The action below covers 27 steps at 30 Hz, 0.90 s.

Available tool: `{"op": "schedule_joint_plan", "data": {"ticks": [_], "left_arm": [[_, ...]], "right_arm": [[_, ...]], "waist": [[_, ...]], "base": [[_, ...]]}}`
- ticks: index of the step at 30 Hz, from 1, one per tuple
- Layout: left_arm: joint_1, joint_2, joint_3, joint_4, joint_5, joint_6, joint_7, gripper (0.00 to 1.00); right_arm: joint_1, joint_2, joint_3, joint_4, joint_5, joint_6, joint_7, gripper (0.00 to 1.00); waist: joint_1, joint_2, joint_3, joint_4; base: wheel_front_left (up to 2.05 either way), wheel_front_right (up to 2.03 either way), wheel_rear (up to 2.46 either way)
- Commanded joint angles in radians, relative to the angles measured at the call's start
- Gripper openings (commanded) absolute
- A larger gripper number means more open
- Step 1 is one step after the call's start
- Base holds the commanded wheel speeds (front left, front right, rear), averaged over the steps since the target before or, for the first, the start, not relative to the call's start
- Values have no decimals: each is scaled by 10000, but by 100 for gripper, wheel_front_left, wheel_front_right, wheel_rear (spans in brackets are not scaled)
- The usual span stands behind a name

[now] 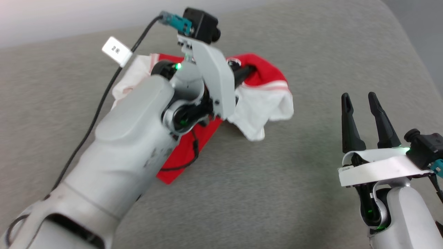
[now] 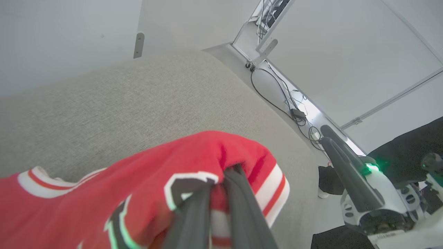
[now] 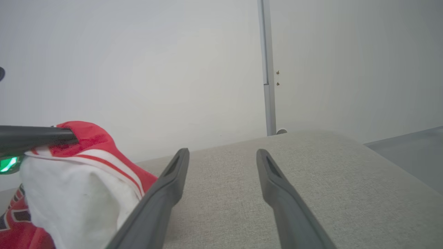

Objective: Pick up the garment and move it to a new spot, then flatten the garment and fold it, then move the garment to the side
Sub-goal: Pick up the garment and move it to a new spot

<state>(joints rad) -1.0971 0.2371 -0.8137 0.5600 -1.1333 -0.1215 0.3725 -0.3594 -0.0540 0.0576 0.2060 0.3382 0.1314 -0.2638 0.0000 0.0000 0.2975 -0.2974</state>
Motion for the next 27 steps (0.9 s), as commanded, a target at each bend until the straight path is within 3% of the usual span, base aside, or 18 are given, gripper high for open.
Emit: {"op": "schedule_joint_plan", "data": {"ticks": [1, 10, 18, 25, 26, 27], "left_arm": [[-306, -263, 107, 517, 19, 34, -254, 0], [-1151, -1308, 233, 3773, 296, -40, -1933, 0], [-936, -1486, -655, 5574, 807, -92, -1826, 0], [-769, -1035, -1748, 6128, 1283, -63, -953, 0], [-770, -929, -1840, 6114, 1296, -60, -878, 14], [-805, -804, -1894, 6067, 1274, -53, -923, 60]], "right_arm": [[-28, 29, 31, -34, 237, -14, -9, 100], [189, 41, 312, 2, 1288, -14, -9, 100], [264, 40, 115, -223, 1533, -14, -9, 100], [54, 36, 133, -344, 1442, -14, -9, 100], [14, 36, 192, -330, 1435, -14, -9, 100], [-29, 34, 260, -303, 1414, -14, -9, 100]], "waist": [[0, 0, 695, -1280], [0, 0, 1216, -2743], [0, 0, 1429, -2898], [0, 0, 1535, -2895], [0, 0, 1521, -2890], [0, 0, 1497, -2884]], "base": [[0, 0, 0], [0, 0, 0], [0, 0, 0], [0, 0, 0], [0, 0, 0], [0, 0, 0]]}}
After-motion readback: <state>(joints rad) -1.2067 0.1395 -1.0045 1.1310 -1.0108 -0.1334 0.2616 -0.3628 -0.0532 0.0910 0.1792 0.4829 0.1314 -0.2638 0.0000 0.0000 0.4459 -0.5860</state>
